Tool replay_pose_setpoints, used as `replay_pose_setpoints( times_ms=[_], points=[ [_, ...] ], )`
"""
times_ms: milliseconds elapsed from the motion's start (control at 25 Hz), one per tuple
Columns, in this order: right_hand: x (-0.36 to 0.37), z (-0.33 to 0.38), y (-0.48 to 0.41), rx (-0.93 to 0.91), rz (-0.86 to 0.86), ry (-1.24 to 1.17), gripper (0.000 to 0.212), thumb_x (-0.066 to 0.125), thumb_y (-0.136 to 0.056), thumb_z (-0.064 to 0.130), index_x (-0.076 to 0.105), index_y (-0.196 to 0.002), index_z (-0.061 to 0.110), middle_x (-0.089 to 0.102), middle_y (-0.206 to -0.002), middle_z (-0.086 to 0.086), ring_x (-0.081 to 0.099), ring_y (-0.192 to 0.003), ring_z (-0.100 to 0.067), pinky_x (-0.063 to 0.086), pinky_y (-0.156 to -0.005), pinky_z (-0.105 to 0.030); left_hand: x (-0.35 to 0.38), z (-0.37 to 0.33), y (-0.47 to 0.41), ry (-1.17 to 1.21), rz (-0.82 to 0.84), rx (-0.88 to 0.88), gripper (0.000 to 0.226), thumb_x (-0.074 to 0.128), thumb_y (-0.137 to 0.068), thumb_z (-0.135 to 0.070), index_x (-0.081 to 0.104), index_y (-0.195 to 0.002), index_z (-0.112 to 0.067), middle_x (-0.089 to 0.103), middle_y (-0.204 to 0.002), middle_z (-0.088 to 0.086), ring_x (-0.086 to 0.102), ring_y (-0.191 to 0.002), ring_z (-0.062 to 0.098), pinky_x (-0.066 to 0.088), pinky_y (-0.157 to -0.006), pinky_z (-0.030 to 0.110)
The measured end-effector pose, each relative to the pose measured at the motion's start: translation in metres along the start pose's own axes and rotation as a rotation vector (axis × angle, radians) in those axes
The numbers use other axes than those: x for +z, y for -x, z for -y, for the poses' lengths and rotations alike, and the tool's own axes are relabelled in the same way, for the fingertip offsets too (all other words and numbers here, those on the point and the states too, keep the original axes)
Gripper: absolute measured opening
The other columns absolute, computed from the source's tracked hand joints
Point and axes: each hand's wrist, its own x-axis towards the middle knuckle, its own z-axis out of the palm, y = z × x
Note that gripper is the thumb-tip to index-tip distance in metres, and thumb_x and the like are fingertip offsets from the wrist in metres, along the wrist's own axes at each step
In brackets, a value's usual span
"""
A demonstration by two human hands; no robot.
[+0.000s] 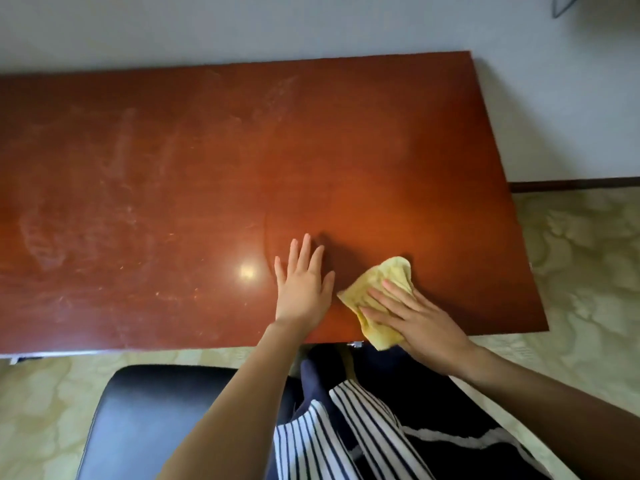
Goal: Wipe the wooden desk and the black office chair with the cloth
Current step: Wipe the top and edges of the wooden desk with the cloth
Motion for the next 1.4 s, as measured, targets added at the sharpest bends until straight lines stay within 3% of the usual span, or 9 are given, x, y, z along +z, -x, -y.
replay_pose_setpoints(
  times_ms=[120,280,440,560,680,880,1000,1240,1400],
  points=[
    [-0.005,-0.030,0.042,0.089,0.037,-0.007,0.082,0.075,-0.071,0.025,0.038,-0.144,0.028,0.032,-0.152,0.004,0.026,-0.141,-0.026,0.037,-0.107,-0.046,0.001,-0.012,-0.030,-0.078,0.034,0.022,0.056,0.034,-0.100,-0.038,0.017,-0.150,-0.019,-0.009,-0.160,0.001,-0.016,-0.145,0.019,-0.010,-0.114,0.046],
    [-0.010,-0.077,0.056,0.341,-0.021,-0.114,0.080,0.069,-0.080,0.016,0.026,-0.146,0.030,0.025,-0.154,0.006,0.014,-0.145,-0.020,0.030,-0.113,-0.041,-0.002,-0.024,-0.073,-0.147,0.062,0.009,0.069,0.034,-0.098,-0.049,0.004,-0.152,-0.019,-0.016,-0.158,0.003,-0.019,-0.144,0.024,-0.006,-0.115,0.048],
    [-0.017,-0.118,0.020,0.577,-0.099,-0.179,0.066,0.051,-0.095,0.020,0.011,-0.145,0.034,0.012,-0.157,0.008,-0.006,-0.146,-0.013,0.010,-0.118,-0.039,-0.008,-0.018,-0.106,-0.184,0.072,-0.050,0.092,0.042,-0.089,-0.063,-0.006,-0.151,-0.015,-0.020,-0.157,0.010,-0.020,-0.144,0.028,-0.003,-0.115,0.049],
    [-0.032,-0.150,-0.028,0.676,-0.162,-0.170,0.058,0.046,-0.098,0.024,0.016,-0.148,0.028,0.013,-0.158,0.002,-0.006,-0.146,-0.020,0.008,-0.118,-0.046,-0.011,-0.011,-0.123,-0.239,0.130,-0.077,0.116,0.051,-0.075,-0.074,-0.016,-0.149,-0.015,-0.025,-0.155,0.011,-0.021,-0.143,0.030,-0.003,-0.115,0.049],
    [-0.053,-0.183,-0.091,0.705,-0.076,-0.101,0.055,0.035,-0.101,0.033,0.012,-0.151,0.027,0.009,-0.159,-0.005,-0.006,-0.146,-0.031,0.006,-0.116,-0.053,-0.009,-0.011,-0.129,-0.270,0.158,-0.084,0.128,0.055,-0.067,-0.078,-0.023,-0.146,-0.014,-0.028,-0.154,0.012,-0.023,-0.142,0.032,-0.002,-0.115,0.051],
    [-0.075,-0.182,-0.195,0.586,0.124,-0.078,0.054,0.019,-0.100,0.048,-0.001,-0.149,0.038,-0.009,-0.159,-0.001,-0.017,-0.143,-0.034,0.005,-0.115,-0.058,-0.011,-0.015,-0.130,-0.305,0.143,-0.095,0.129,0.056,-0.066,-0.078,-0.022,-0.147,-0.013,-0.026,-0.154,0.012,-0.020,-0.143,0.033,0.002,-0.115,0.051],
    [-0.073,-0.144,-0.223,0.443,0.133,-0.051,0.055,0.020,-0.099,0.050,-0.001,-0.149,0.041,-0.008,-0.160,0.000,-0.017,-0.143,-0.033,0.001,-0.113,-0.058,-0.013,-0.017,-0.128,-0.312,0.153,-0.093,0.128,0.056,-0.066,-0.077,-0.021,-0.147,-0.013,-0.025,-0.155,0.013,-0.020,-0.143,0.033,0.001,-0.115,0.050],
    [-0.048,-0.107,-0.169,0.088,-0.059,-0.033,0.054,0.046,-0.096,0.033,0.030,-0.147,0.031,0.022,-0.157,0.001,0.006,-0.146,-0.024,0.008,-0.117,-0.052,-0.016,-0.010,-0.124,-0.249,0.096,-0.069,0.125,0.059,-0.064,-0.077,-0.009,-0.151,-0.018,-0.015,-0.158,0.009,-0.014,-0.145,0.029,0.003,-0.116,0.050],
    [-0.041,-0.134,-0.105,-0.045,-0.076,-0.034,0.050,0.050,-0.092,0.029,0.042,-0.142,0.027,0.035,-0.151,0.002,0.021,-0.144,-0.020,0.022,-0.115,-0.049,-0.027,-0.004,-0.131,-0.404,-0.008,-0.007,0.123,0.046,-0.058,-0.088,-0.003,-0.151,-0.024,0.018,-0.152,0.009,0.017,-0.139,0.032,0.011,-0.112,0.057]
  ],
)
